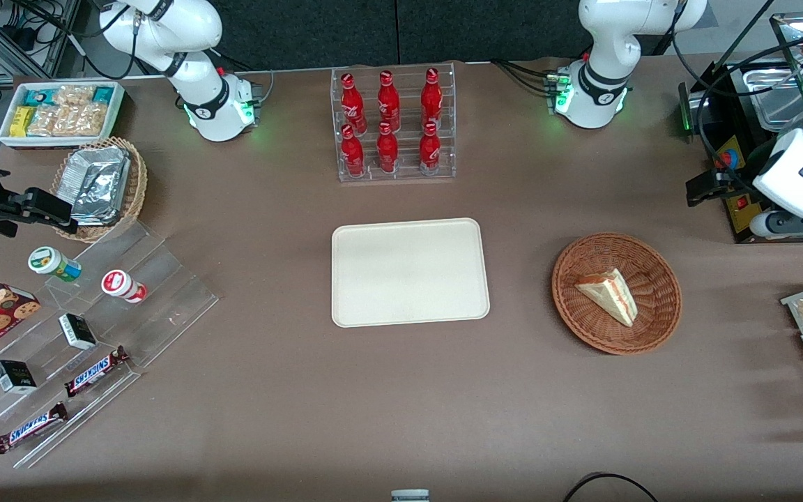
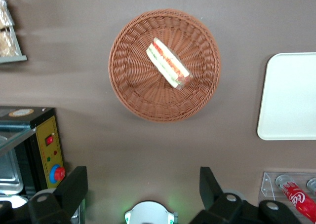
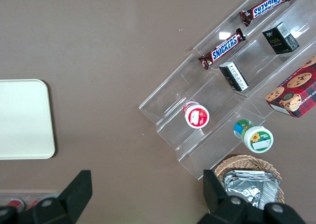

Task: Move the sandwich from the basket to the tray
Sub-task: 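Lower the open left gripper over the sandwich in the wicker basket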

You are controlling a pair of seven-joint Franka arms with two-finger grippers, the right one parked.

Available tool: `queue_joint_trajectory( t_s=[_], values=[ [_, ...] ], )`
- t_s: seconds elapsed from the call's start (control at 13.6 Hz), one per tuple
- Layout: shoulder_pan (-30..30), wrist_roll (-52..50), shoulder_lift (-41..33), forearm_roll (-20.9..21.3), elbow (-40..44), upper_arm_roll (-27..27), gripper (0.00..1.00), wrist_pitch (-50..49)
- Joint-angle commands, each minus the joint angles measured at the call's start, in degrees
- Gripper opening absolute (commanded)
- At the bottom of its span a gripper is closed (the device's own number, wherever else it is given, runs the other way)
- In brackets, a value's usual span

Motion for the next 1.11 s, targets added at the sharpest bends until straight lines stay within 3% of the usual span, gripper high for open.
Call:
queue_joint_trajectory(
  t_s=[0.0,0.29,0.44,0.74,1.03],
  values=[
    [-1.1,3.1,-1.5,-0.7,0.6,1.7,1.00,-1.7],
    [-0.8,3.9,-0.4,0.5,-2.2,1.8,1.00,2.1],
    [-0.7,2.6,-0.5,0.4,-9.2,1.9,1.00,9.9],
    [-1.4,-17.6,-0.4,1.9,-24.4,1.6,1.00,31.1],
    [-3.4,-36.5,2.9,1.9,-32.2,1.2,1.00,46.8]
  ],
)
